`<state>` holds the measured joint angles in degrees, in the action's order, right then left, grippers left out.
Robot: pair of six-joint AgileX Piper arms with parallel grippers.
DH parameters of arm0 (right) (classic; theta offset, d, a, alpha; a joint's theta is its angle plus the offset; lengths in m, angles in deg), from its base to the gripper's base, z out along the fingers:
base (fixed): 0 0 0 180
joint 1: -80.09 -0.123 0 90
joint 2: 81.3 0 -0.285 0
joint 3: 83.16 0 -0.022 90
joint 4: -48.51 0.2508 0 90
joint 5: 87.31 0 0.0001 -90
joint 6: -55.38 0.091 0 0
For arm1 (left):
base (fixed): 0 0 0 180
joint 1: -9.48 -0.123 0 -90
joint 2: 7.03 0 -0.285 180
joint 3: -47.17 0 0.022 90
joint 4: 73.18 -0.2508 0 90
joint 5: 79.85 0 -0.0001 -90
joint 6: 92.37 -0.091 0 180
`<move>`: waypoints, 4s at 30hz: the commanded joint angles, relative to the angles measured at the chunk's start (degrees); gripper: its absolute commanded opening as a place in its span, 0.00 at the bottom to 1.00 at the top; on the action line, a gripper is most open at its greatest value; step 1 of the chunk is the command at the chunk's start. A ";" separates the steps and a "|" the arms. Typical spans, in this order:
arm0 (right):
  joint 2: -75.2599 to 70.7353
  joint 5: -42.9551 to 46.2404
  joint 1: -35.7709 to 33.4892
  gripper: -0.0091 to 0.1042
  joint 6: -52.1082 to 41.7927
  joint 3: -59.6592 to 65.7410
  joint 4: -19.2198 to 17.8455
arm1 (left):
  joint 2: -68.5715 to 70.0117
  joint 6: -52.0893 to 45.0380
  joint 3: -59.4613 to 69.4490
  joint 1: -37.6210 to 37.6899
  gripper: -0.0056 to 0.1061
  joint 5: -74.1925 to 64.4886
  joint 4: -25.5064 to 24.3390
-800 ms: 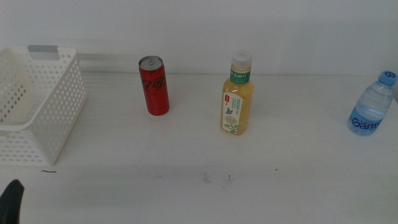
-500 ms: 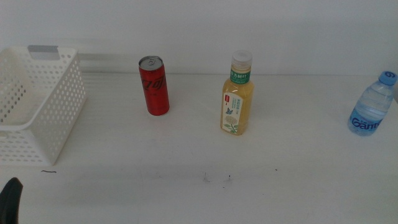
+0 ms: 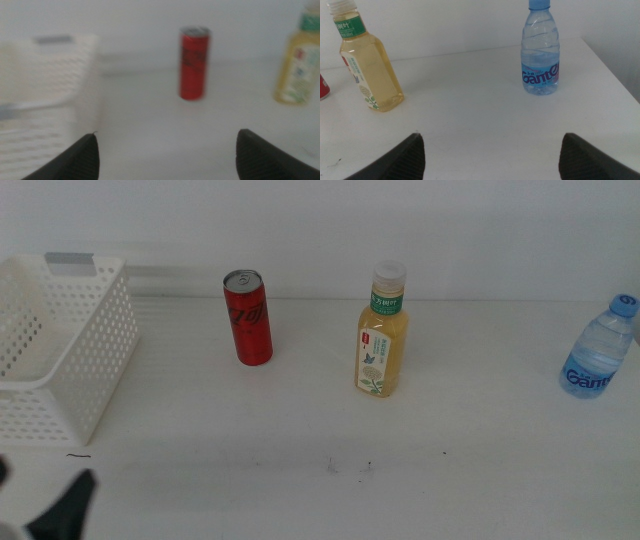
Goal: Use arms to grab the bottles and put them into the dustbin to the left of the table.
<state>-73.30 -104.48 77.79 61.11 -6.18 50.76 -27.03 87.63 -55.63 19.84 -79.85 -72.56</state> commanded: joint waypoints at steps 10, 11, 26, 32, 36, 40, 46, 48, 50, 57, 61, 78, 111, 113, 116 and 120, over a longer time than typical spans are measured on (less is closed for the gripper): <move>-0.21 0.49 0.28 0.69 -0.22 0.24 -0.14 | -43.46 0.00 0.01 14.22 0.89 39.04 5.45; -0.21 0.49 0.28 0.69 -0.22 0.24 -0.14 | -47.28 0.00 0.01 14.22 0.89 43.76 5.46; -0.21 0.49 0.28 0.69 -0.22 0.24 -0.14 | -69.74 0.00 0.01 14.22 0.89 69.96 8.87; -0.21 0.49 0.28 0.69 -0.22 0.24 -0.14 | -69.74 0.00 0.01 14.22 0.89 69.96 7.36; -0.21 0.49 0.28 0.69 -0.22 0.24 -0.14 | -69.74 -1.00 -0.46 14.22 0.89 69.96 7.74; -0.21 0.49 0.28 0.69 -0.22 0.24 -0.14 | -70.84 -1.03 -8.94 13.37 0.89 58.55 7.74; -0.21 0.49 0.28 0.69 -0.22 0.24 -0.14 | -79.94 3.84 -20.18 6.34 0.89 57.63 -3.44; -0.21 0.49 0.28 0.69 -0.22 0.24 -0.14 | -83.46 7.50 -23.72 3.88 0.89 57.63 -8.69; -0.21 0.49 0.28 0.69 -0.22 0.24 -0.14 | -87.05 9.41 -27.55 2.09 0.89 57.52 -13.02; -0.21 0.49 0.28 0.69 -0.22 0.24 -0.14 | -96.47 10.54 -38.34 1.60 0.89 55.31 -15.44; -0.21 0.49 0.28 0.69 -0.22 0.24 -0.14 | -100.84 10.76 -43.61 1.60 0.89 53.37 -16.21; -0.21 0.49 0.28 0.69 -0.22 0.24 -0.14 | -114.49 11.04 -59.38 1.60 0.89 51.30 -14.30; -0.21 0.49 0.28 0.69 -0.22 0.24 -0.14 | -114.92 13.40 -65.77 1.70 0.23 47.17 -20.02; -0.21 0.49 0.28 0.69 -0.22 0.24 -0.14 | -110.22 14.97 -63.95 1.70 0.12 42.46 -21.73; -0.21 0.49 0.28 0.69 -0.22 0.24 -0.14 | -102.24 20.74 -62.22 1.70 0.03 32.34 -24.60; -0.21 0.49 0.28 0.69 -0.22 0.24 -0.14 | -91.70 28.15 -62.35 1.70 0.03 14.12 -27.28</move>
<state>-73.30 -104.48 77.79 61.11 -6.18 50.76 -123.39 112.17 -117.81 21.56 -61.74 -99.29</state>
